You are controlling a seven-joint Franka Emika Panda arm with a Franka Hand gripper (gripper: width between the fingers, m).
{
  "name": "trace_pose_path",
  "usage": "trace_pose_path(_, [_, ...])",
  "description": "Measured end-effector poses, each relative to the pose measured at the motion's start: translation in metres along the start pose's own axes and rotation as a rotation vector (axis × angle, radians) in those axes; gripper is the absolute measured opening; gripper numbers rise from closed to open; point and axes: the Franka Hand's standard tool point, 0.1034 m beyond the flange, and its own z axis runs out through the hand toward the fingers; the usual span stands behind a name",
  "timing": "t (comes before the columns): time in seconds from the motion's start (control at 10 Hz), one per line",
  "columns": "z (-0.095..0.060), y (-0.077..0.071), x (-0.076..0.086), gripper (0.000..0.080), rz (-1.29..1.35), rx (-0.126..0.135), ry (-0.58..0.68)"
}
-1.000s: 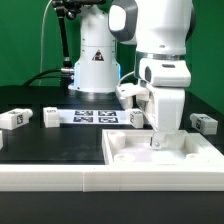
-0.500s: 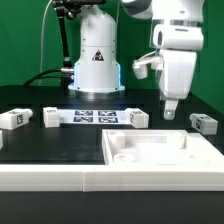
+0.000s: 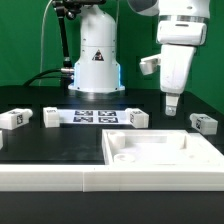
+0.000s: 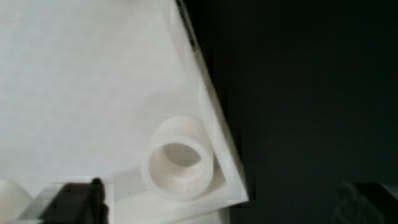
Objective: Assemble one leg
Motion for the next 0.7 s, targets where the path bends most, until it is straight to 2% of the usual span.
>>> trace_pose_path(0.1, [0.005, -0.011, 0.0, 0.0649, 0.121, -0.007, 0.03])
trace_pose_path(0.2, [0.008, -0.025, 0.005, 0.0649, 0.281, 0.003, 0.03])
trace_pose_path(0.3, [0.007, -0.032, 0.015, 0.0649, 0.368, 0.005, 0.034])
trace_pose_path(0.7, [0.011, -0.056, 0.048, 0.0649, 0.827, 0.062, 0.043])
